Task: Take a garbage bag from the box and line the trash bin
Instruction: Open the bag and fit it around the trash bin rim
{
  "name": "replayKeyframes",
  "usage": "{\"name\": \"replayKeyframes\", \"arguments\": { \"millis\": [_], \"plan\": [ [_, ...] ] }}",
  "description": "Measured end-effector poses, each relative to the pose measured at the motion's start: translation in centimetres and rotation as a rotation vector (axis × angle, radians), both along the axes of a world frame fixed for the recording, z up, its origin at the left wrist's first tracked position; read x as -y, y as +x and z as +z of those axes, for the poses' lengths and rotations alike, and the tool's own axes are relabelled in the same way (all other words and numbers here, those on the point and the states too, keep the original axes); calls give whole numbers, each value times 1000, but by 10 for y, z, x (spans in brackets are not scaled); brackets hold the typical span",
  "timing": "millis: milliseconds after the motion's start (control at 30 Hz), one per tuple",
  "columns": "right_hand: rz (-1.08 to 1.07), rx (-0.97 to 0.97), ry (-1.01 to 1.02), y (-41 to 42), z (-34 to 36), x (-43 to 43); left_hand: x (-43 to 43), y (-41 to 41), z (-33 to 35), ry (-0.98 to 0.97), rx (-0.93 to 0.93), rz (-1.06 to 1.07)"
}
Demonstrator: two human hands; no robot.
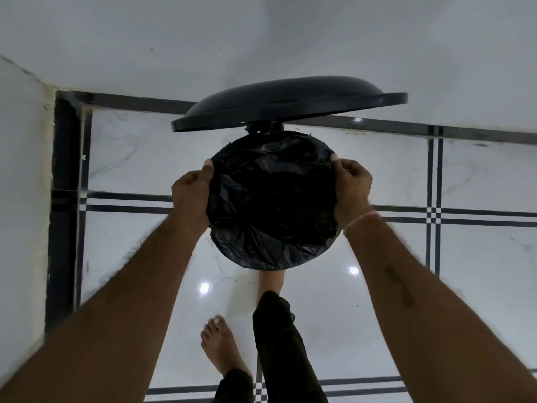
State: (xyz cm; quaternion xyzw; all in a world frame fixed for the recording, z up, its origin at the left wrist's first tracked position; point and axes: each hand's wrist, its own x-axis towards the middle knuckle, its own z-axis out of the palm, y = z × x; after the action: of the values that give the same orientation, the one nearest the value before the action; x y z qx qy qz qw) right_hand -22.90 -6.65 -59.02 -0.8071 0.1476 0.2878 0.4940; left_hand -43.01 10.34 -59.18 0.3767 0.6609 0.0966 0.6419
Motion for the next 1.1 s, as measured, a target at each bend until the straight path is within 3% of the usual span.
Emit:
{"name": "replayKeyframes", "arguments": {
  "millis": [133,233,400,567,833,933,1000,1100],
  "plan": [
    [-32,-188,88,28,-7,-13,-20,1,-9,-124,41,-82],
    [84,-167,88,35,-6,-12,-25,0,-11,-179,41,-110],
    [257,-149,186,29,6,-10,-28,15,0,-114,83,-152],
    [348,-85,113,36,5,-27,-37,26,-8,17,119,-192],
    [376,-385,15,65,-17,-52,-63,38,-38,-275,61,-307],
    [364,-240,27,60,-17,-41,-57,33,-42,-305,42,-266],
    [352,-107,76,50,-10,-29,-50,23,-34,-193,41,-223],
    [368,-63,65,33,-5,-12,-32,3,-18,-53,44,-241]
  ]
}}
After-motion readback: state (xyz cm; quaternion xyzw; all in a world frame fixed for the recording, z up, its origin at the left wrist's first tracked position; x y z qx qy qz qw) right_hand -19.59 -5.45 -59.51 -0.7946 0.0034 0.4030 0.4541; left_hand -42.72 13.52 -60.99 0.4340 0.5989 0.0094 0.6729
